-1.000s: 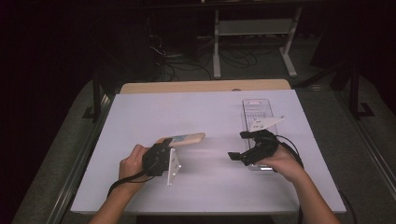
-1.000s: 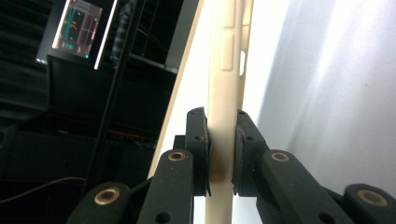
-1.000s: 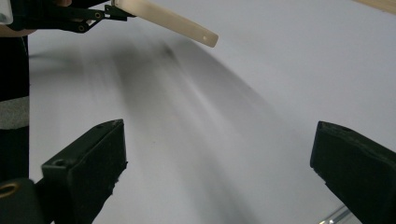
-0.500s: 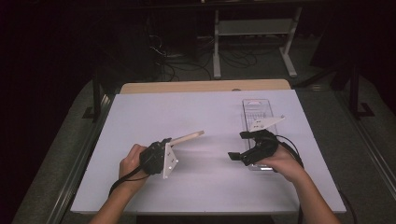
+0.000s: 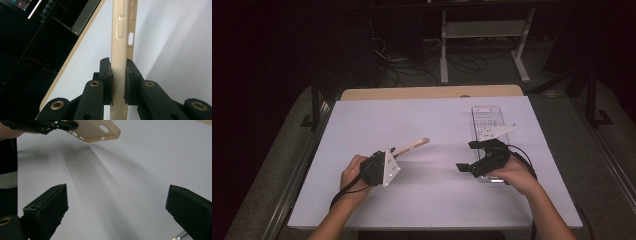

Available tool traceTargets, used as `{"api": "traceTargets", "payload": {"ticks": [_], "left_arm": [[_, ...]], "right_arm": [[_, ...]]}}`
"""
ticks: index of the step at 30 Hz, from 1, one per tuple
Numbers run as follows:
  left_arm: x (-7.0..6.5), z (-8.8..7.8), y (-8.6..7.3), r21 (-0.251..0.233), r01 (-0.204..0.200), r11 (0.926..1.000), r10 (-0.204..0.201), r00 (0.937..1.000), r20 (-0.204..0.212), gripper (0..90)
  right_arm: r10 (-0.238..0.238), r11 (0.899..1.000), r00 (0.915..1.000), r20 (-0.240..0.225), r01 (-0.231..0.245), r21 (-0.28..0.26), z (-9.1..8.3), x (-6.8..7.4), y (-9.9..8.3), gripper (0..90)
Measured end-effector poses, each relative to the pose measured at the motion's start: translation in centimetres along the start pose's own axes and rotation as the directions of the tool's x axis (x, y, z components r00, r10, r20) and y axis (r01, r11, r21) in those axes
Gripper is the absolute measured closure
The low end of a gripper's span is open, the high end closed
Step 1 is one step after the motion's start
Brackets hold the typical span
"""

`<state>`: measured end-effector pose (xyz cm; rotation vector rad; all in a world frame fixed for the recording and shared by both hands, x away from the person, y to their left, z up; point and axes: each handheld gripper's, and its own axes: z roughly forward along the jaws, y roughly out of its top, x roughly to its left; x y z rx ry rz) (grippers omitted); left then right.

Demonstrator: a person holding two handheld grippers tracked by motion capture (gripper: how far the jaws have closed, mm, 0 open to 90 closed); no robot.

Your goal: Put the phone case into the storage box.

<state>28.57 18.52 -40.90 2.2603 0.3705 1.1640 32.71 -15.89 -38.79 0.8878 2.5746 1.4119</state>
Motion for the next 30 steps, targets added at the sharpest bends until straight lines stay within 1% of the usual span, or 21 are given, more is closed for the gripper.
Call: {"api": "traceTargets", "payload": {"ticks": [1,2,5,8,9,11,13,14,16,18,21,22,23,24,25,26,27,28,29,30], "left_arm": [[0.0,0.0,0.0,0.004,0.012,0.9999,-0.012,0.9999,0.009,79.0],[0.2,0.0,0.0,0.008,0.015,0.9999,-0.015,0.9998,0.012,79.0],[0.3,0.0,-0.2,0.005,0.050,0.9987,-0.051,0.9983,0.029,79.0],[0.5,0.1,-0.3,-0.005,0.090,0.9960,-0.089,0.9953,0.037,79.0],[0.6,0.0,-0.3,-0.002,0.096,0.9953,-0.096,0.9945,0.040,79.0],[0.8,0.0,-0.4,-0.008,0.126,0.9920,-0.125,0.9909,0.049,79.0],[0.9,0.0,-0.4,-0.011,0.145,0.9894,-0.144,0.9881,0.053,79.1],[1.0,0.0,-0.5,-0.018,0.166,0.9860,-0.165,0.9845,0.060,79.1],[1.2,0.0,-0.6,-0.019,0.194,0.9809,-0.192,0.9789,0.070,79.1],[1.4,0.0,-0.7,-0.022,0.228,0.9735,-0.225,0.9711,0.080,79.1],[1.7,0.0,-0.9,-0.028,0.267,0.9633,-0.263,0.9601,0.094,79.1],[1.8,0.0,-0.9,-0.028,0.287,0.9574,-0.283,0.9536,0.102,79.1],[1.9,0.1,-1.0,-0.041,0.298,0.9536,-0.293,0.9502,0.107,79.0],[2.1,0.1,-1.1,-0.039,0.312,0.9492,-0.306,0.9450,0.116,79.1],[2.3,0.0,-1.2,-0.031,0.320,0.9470,-0.314,0.9415,0.123,79.0],[2.4,0.0,-1.3,-0.028,0.340,0.9399,-0.334,0.9329,0.135,79.1],[2.4,0.1,-1.3,-0.036,0.379,0.9247,-0.370,0.9174,0.146,79.1],[2.3,0.1,-1.3,-0.042,0.411,0.9104,-0.401,0.9032,0.153,79.0],[2.5,0.1,-1.3,-0.034,0.411,0.9111,-0.401,0.9026,0.156,79.0],[2.5,0.1,-1.3,-0.037,0.427,0.9037,-0.416,0.8957,0.156,79.1]], "right_arm": [[0.001,1.000,1.0000,0.000,-0.001,0.000,0.0,0.0,0.0,3.6],[0.001,1.000,1.0000,0.000,-0.001,0.000,0.0,0.0,0.0,3.6],[0.000,1.000,1.0000,-0.001,0.000,0.001,0.0,0.0,0.0,3.7],[0.000,1.000,1.0000,-0.001,0.000,0.002,0.0,0.0,0.0,3.7],[0.000,1.000,1.0000,-0.001,0.000,0.002,0.0,0.0,0.0,3.8],[0.000,1.000,1.0000,-0.002,0.000,0.002,0.0,0.0,0.0,3.7],[-0.001,1.000,1.0000,-0.001,0.001,0.001,0.0,-0.1,0.0,3.7],[-0.001,1.000,1.0000,-0.001,0.001,0.002,0.0,-0.1,0.0,3.8],[0.001,1.000,1.0000,-0.001,-0.001,0.001,0.0,-0.1,0.0,3.7],[0.001,1.000,1.0000,-0.002,-0.001,0.003,0.0,-0.1,0.0,3.8],[0.003,1.000,1.0000,-0.002,-0.003,0.003,0.0,-0.1,0.0,3.8],[0.002,1.000,1.0000,-0.002,-0.002,0.004,0.0,-0.1,0.0,3.8],[0.002,1.000,1.0000,-0.002,-0.002,0.004,0.0,-0.1,0.0,3.8],[0.002,1.000,1.0000,-0.002,-0.002,0.004,0.0,-0.1,0.0,3.8],[0.002,1.000,1.0000,-0.002,-0.002,0.004,0.0,-0.1,0.0,3.8],[-0.001,1.000,1.0000,-0.001,0.001,0.005,0.0,-0.1,0.0,3.8],[0.001,1.000,1.0000,-0.002,-0.001,0.005,0.0,-0.1,0.0,3.8],[-0.001,1.000,1.0000,-0.001,0.001,0.006,0.0,-0.1,0.0,3.8],[-0.001,1.000,1.0000,-0.001,0.001,0.005,0.0,-0.1,0.0,3.8],[0.000,1.000,1.0000,0.000,0.000,0.005,0.0,-0.1,0.0,3.8]]}}
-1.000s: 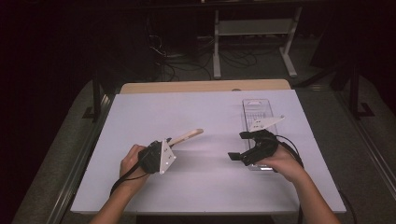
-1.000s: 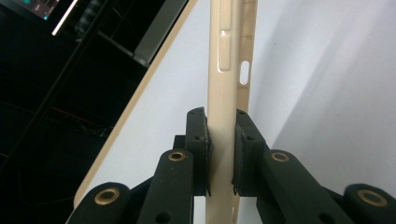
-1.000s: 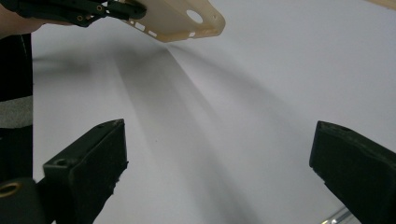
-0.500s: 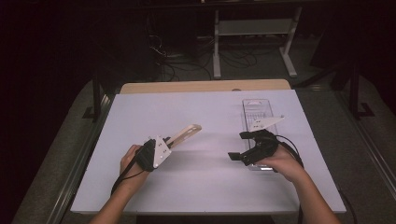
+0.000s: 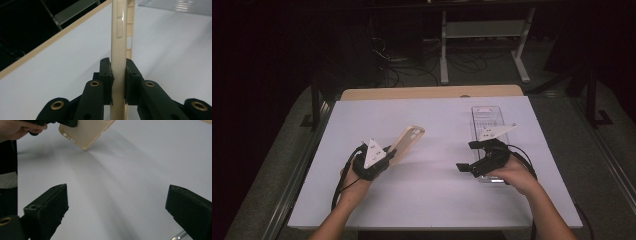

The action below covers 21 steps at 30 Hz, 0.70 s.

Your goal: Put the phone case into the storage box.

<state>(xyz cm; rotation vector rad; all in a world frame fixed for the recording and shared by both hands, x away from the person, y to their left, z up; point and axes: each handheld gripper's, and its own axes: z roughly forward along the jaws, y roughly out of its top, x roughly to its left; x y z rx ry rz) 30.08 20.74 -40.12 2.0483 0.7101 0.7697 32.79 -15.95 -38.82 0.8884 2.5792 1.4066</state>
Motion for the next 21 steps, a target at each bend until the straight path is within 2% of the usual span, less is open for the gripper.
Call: {"api": "traceTargets", "payload": {"ticks": [2,4,8,12,21], "left_arm": [[0.3,-0.1,0.1,0.000,0.004,1.0000,-0.004,1.0000,0.000,79.0],[0.5,-0.2,0.1,-0.009,0.032,0.9994,-0.032,0.9995,0.000,79.1],[0.6,-0.5,0.5,-0.045,0.124,0.9913,-0.124,0.9923,0.001,79.0],[0.4,-0.6,0.8,-0.044,0.135,0.9898,-0.136,0.9908,-0.005,79.0],[0.3,-0.3,1.1,-0.048,0.129,0.9905,-0.129,0.9916,0.004,79.0]], "right_arm": [[0.000,1.000,1.0000,0.001,0.000,0.000,0.0,0.0,0.0,3.8],[0.001,1.000,1.0000,0.002,-0.001,-0.001,0.0,0.0,0.0,3.8],[0.001,1.000,1.0000,0.000,-0.001,-0.006,0.0,-0.1,0.0,3.4],[0.010,1.000,0.9999,-0.001,-0.010,-0.012,0.0,-0.1,0.0,3.0],[0.012,1.000,0.9999,0.002,-0.012,-0.024,-0.1,-0.1,0.3,1.8]]}}
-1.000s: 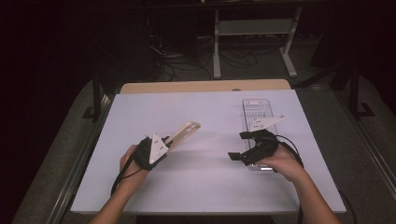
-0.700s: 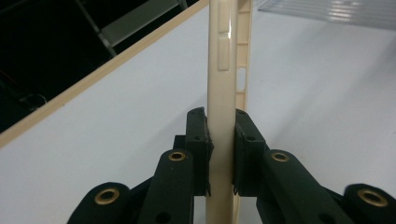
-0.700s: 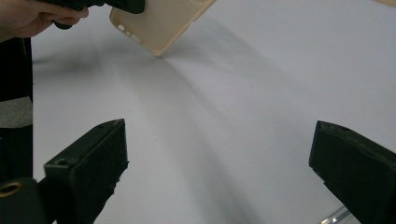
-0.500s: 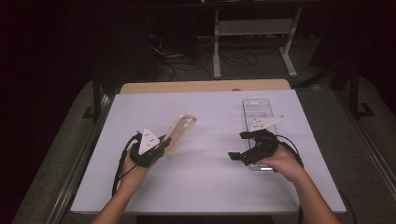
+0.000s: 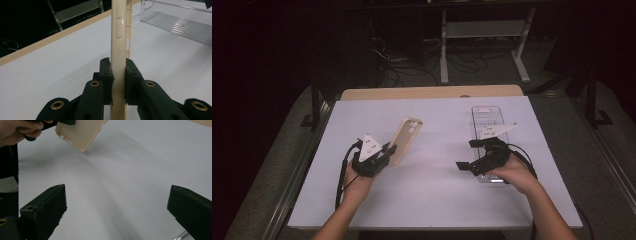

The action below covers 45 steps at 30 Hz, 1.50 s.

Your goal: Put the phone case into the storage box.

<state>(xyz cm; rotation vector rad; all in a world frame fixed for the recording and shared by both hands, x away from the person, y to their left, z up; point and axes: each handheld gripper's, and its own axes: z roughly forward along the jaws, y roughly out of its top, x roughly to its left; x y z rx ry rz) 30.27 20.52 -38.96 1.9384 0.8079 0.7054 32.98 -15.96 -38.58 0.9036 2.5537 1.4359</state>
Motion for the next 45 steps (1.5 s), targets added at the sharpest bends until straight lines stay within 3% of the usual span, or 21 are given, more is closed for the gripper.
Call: {"api": "traceTargets", "payload": {"ticks": [17,29,42,45], "left_arm": [[-0.5,0.5,0.5,0.006,0.025,0.9997,-0.025,0.9996,0.010,79.0],[-0.6,1.1,1.3,0.002,0.027,0.9996,-0.027,0.9995,-0.013,79.0],[-1.0,1.5,2.4,0.011,0.054,0.9985,-0.053,0.9978,-0.038,79.0],[-1.4,1.5,2.4,0.000,0.086,0.9963,-0.086,0.9956,-0.039,79.0]], "right_arm": [[0.025,0.999,0.9997,0.000,-0.025,-0.020,-0.2,0.7,1.4,1.7],[0.005,0.999,1.0000,-0.008,-0.005,0.046,1.8,0.9,2.9,1.8],[0.044,0.999,0.9990,0.008,-0.044,0.021,3.2,0.1,4.9,2.3],[0.062,0.998,0.9981,0.000,-0.062,0.011,3.5,-0.2,5.2,2.3]]}}
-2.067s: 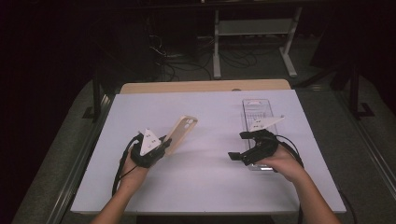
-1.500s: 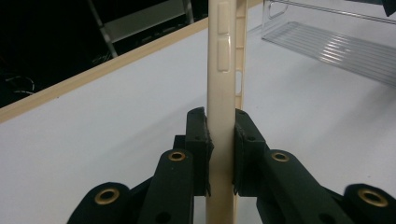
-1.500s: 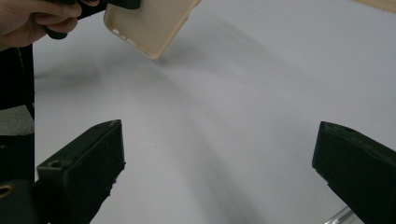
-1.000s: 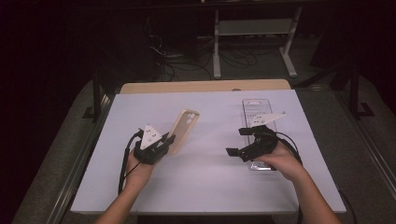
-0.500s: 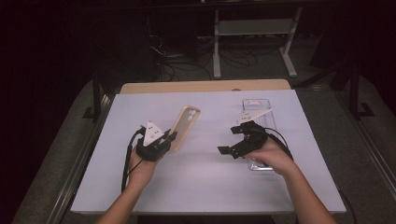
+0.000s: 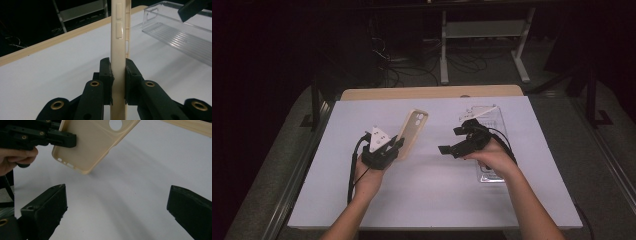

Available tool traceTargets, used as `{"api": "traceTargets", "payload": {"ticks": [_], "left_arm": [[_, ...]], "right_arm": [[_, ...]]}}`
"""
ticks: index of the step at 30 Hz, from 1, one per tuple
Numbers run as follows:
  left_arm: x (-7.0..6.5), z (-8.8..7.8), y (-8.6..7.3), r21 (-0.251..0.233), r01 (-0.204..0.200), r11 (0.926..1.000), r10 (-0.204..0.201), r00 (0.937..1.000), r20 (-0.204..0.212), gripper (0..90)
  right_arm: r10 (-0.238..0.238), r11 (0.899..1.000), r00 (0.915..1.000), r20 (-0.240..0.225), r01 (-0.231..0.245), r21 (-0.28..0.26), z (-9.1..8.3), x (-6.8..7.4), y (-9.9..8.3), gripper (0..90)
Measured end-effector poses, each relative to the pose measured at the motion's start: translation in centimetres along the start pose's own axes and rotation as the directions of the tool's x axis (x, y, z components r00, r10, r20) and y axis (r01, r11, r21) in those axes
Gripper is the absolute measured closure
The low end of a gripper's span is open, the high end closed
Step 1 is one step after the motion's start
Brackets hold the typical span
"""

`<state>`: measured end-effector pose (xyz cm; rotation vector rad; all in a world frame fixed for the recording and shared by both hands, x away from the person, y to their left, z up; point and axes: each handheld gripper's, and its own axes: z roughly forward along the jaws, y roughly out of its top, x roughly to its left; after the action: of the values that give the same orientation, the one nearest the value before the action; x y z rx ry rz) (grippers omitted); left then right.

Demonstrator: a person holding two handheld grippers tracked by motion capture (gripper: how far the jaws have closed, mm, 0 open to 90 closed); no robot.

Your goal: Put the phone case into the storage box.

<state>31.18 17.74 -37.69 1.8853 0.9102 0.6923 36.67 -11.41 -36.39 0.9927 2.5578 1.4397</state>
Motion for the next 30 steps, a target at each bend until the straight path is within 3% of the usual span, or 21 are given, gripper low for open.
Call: {"api": "traceTargets", "payload": {"ticks": [1,3,4,7,22,30], "left_arm": [[0.0,0.0,-0.1,-0.001,-0.012,0.9999,0.012,0.9999,-0.006,79.0],[-0.2,0.1,-0.3,-0.006,0.011,0.9999,-0.011,0.9999,0.000,79.0],[-0.1,0.1,-0.4,0.000,-0.002,1.0000,0.002,1.0000,0.001,79.0],[0.0,0.1,-0.6,-0.006,0.031,0.9995,-0.031,0.9995,0.006,79.0],[-0.8,-0.1,-1.0,-0.012,0.003,0.9999,-0.003,0.9999,0.010,79.0],[-1.1,-0.1,-1.0,-0.022,-0.012,0.9997,0.012,0.9998,0.013,79.0]], "right_arm": [[0.013,1.000,0.9999,-0.005,-0.013,-0.001,0.1,0.0,0.1,2.3],[0.023,1.000,0.9997,-0.007,-0.023,-0.010,0.3,-0.1,0.1,2.3],[0.019,1.000,0.9998,-0.006,-0.019,-0.018,0.5,-0.1,0.2,2.3],[0.025,0.999,0.9995,-0.020,-0.025,-0.031,1.0,0.0,0.1,2.3],[0.086,0.995,0.9934,-0.076,-0.089,-0.045,3.4,0.7,0.0,2.2],[0.143,0.985,0.9809,-0.132,-0.154,-0.082,4.1,0.9,-0.1,2.2]]}}
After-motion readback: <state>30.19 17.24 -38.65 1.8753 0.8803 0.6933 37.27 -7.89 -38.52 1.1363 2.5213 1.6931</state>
